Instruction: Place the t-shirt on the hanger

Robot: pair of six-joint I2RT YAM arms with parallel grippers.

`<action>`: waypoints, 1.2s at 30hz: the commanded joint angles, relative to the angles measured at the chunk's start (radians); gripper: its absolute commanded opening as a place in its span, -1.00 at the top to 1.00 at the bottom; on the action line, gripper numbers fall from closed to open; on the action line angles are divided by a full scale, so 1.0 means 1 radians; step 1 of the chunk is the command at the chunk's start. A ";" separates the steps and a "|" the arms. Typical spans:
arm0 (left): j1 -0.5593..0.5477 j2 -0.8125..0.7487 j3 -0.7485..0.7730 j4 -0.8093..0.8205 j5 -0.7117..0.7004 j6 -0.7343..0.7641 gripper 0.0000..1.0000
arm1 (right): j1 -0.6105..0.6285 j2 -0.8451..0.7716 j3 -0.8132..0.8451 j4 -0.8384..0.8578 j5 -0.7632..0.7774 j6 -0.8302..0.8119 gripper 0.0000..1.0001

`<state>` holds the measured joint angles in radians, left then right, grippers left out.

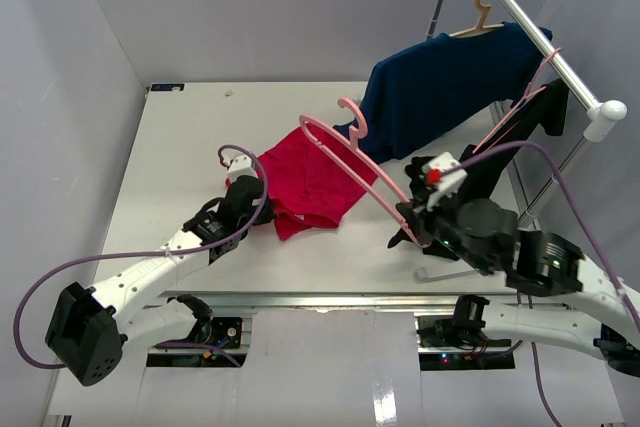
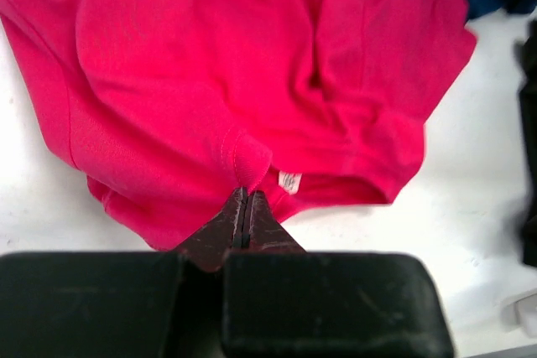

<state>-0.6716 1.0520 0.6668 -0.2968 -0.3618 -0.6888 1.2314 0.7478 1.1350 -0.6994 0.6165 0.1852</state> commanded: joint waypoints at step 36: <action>0.118 -0.021 0.119 -0.185 0.057 0.023 1.00 | 0.005 -0.227 -0.271 0.034 -0.368 0.000 0.84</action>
<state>-0.5612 1.0508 0.7681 -0.4709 -0.3023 -0.6670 1.2320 0.5573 0.8813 -0.6892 0.2715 0.1651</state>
